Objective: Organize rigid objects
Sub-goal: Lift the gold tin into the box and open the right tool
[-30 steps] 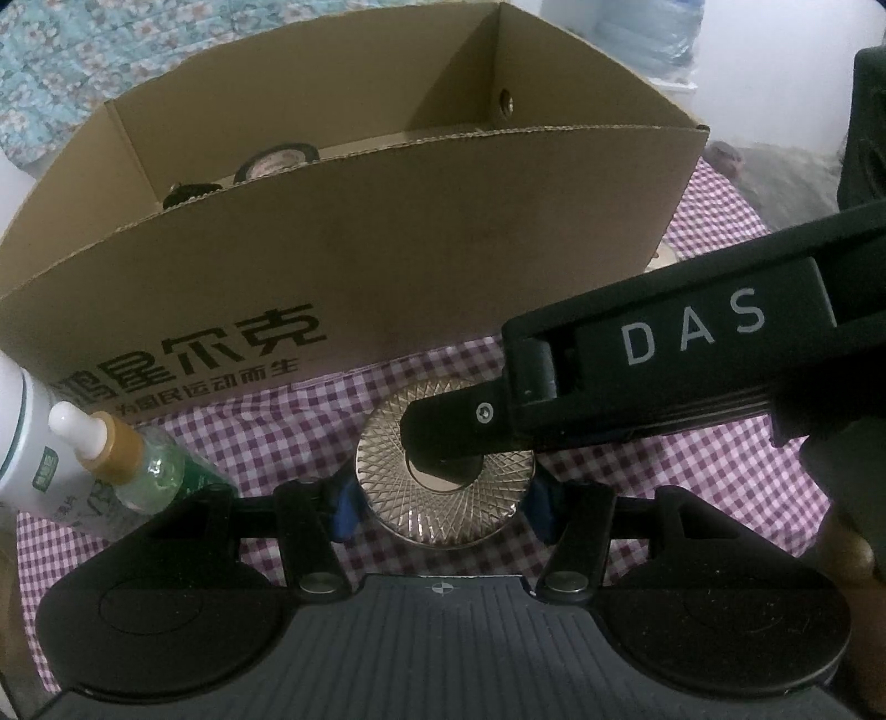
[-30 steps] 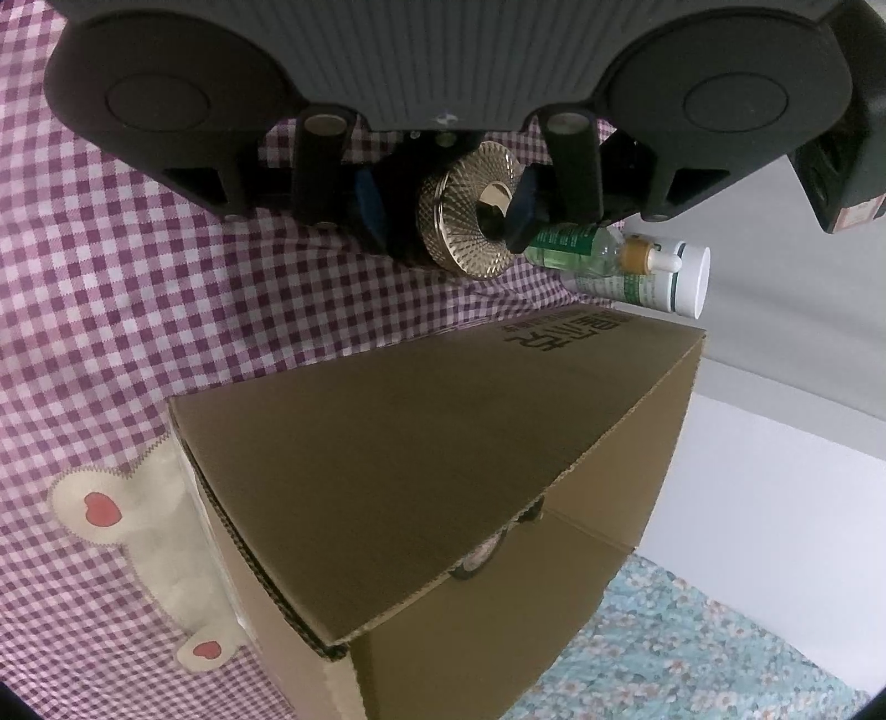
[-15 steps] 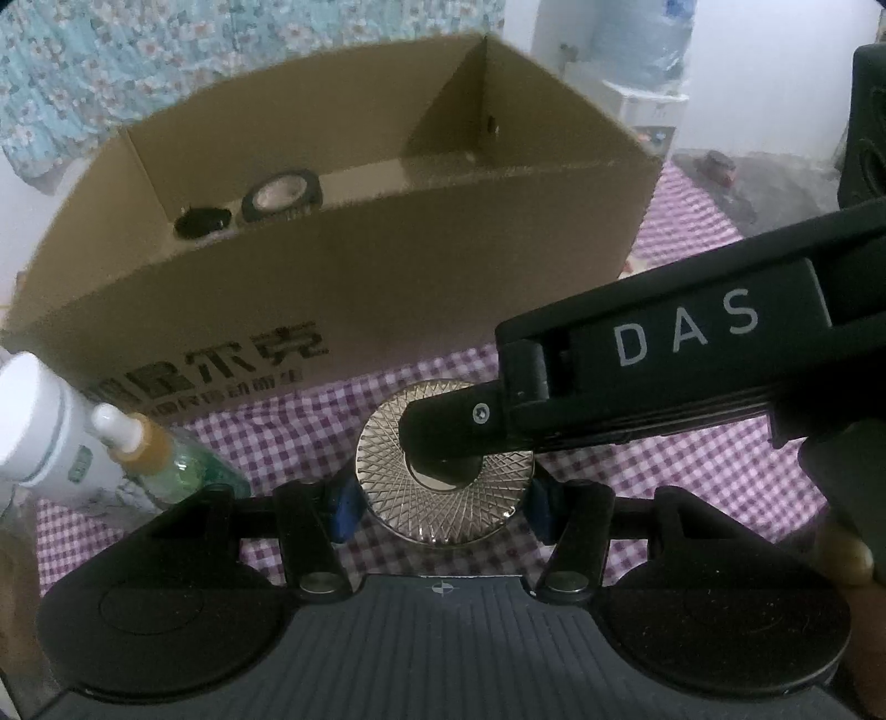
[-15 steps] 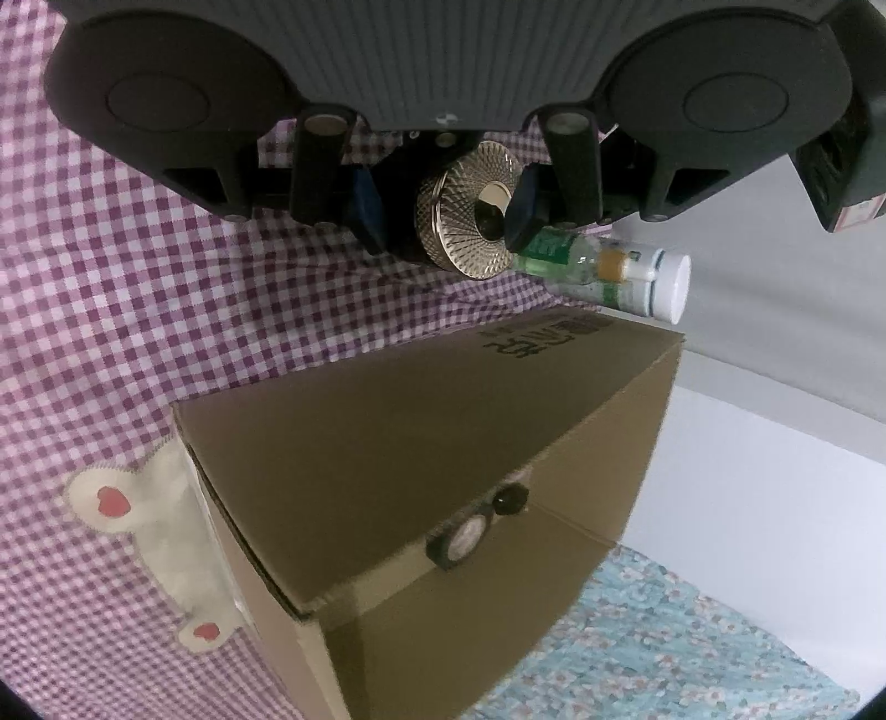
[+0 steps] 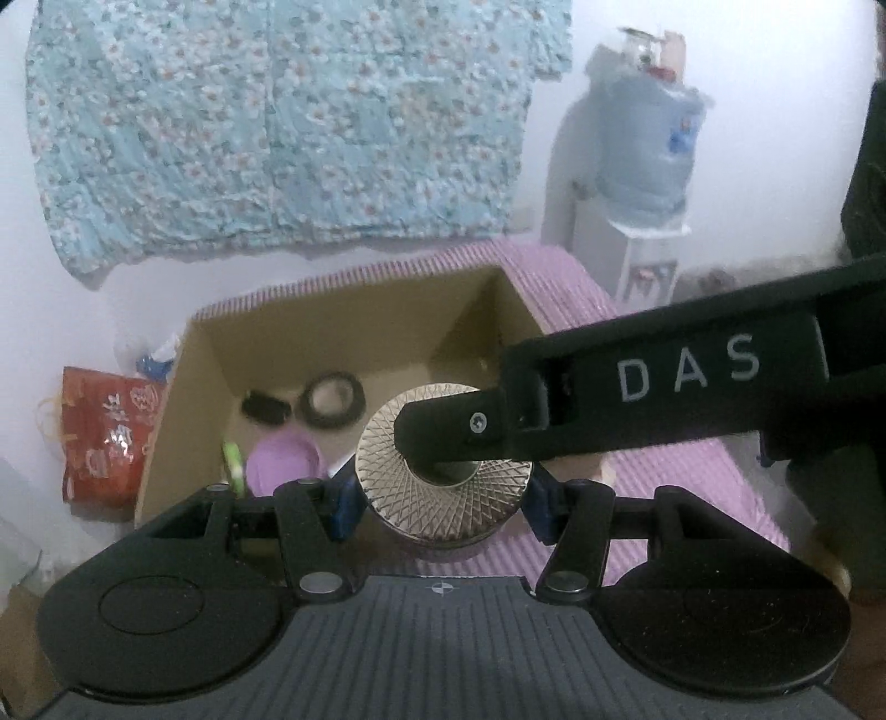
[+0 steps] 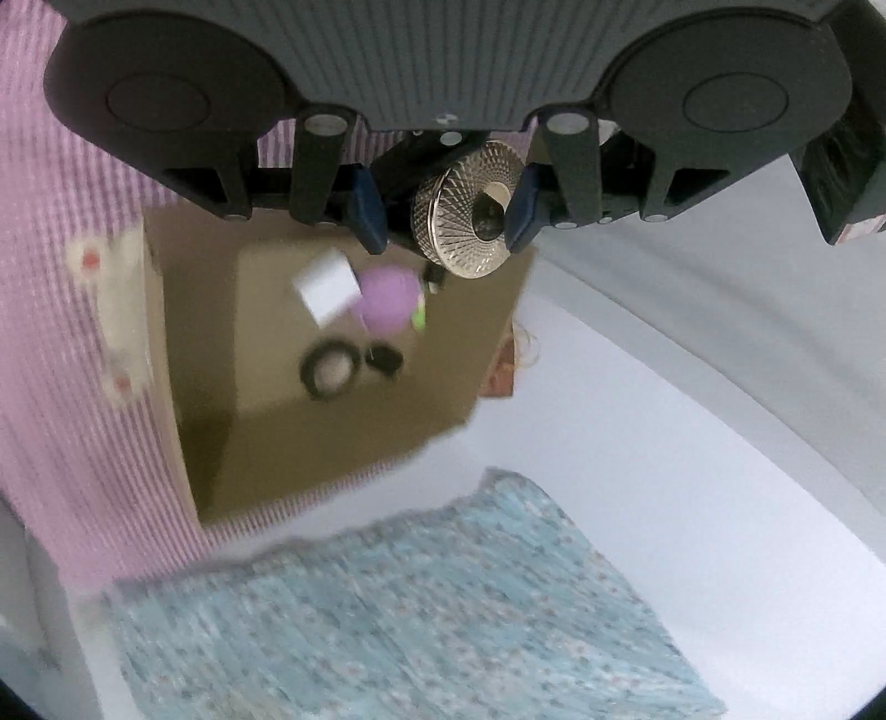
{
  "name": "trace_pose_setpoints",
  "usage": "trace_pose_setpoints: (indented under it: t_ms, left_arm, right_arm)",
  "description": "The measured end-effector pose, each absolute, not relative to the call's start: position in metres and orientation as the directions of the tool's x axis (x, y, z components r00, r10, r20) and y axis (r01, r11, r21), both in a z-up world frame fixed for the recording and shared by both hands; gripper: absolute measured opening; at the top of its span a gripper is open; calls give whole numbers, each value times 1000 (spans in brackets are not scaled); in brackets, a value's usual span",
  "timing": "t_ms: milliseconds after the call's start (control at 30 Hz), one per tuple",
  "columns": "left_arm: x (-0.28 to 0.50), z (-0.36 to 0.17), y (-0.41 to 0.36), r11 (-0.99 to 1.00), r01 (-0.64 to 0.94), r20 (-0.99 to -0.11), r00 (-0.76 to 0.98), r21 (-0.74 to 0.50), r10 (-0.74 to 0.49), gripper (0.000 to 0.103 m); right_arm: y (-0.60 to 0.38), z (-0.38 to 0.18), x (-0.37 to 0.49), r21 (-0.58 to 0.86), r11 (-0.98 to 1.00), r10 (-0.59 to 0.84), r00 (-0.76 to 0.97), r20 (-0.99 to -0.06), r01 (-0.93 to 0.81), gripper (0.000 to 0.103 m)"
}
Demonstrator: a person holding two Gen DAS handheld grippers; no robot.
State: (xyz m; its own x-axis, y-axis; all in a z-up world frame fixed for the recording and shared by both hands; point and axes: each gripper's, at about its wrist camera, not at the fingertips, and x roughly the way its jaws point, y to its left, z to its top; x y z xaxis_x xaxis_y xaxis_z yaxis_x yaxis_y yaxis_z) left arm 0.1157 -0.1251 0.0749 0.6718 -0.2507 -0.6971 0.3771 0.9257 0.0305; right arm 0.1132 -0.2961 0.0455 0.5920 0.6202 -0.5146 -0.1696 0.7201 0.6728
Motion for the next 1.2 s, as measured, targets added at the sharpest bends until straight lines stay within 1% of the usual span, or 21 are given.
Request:
trace_pose_setpoints:
  t_ms: [167, 333, 467, 700, 800, 900, 933, 967, 1000, 1133, 1200]
  left_arm:
    - [159, 66, -132, 937, 348, -716, 646, -31, -264, 56]
    - [195, 36, -133, 941, 305, -769, 564, -144, -301, 56]
    - [209, 14, -133, 937, 281, -784, 526, -206, -330, 56]
    - [217, -7, -141, 923, 288, -786, 493, -257, -372, 56]
    - [220, -15, -144, 914, 290, -784, 479, -283, -395, 57]
    - [222, -23, -146, 911, 280, -791, 461, -301, -403, 61]
    - [222, -25, -146, 910, 279, -791, 457, -307, -407, 60]
    - [223, -26, -146, 910, 277, -790, 459, -308, -407, 65]
    - [221, -25, -146, 916, 273, -788, 474, -293, -393, 66]
    - [219, -21, -143, 911, 270, -784, 468, -312, -407, 67]
    - [214, -16, -141, 915, 272, -781, 482, -299, -398, 70]
  right_arm:
    - [-305, 52, 159, 638, 745, 612, 581, -537, -194, 50]
    - [-311, 25, 207, 605, 779, 593, 511, -622, -168, 50]
    - [-305, 7, 234, 542, 822, 554, 464, -691, -174, 50]
    - [-297, -9, 246, 431, 874, 485, 433, -760, -223, 50]
    - [-295, -13, 249, 390, 889, 457, 432, -777, -239, 50]
    - [-292, -14, 248, 356, 899, 437, 438, -786, -256, 50]
    - [-292, -15, 248, 346, 902, 429, 438, -790, -258, 49]
    - [-293, -15, 248, 342, 903, 427, 441, -790, -261, 49]
    - [-293, -15, 248, 342, 901, 429, 440, -789, -265, 49]
    - [-295, -15, 248, 359, 897, 441, 446, -779, -260, 49]
    - [-298, -14, 246, 385, 888, 459, 451, -766, -250, 49]
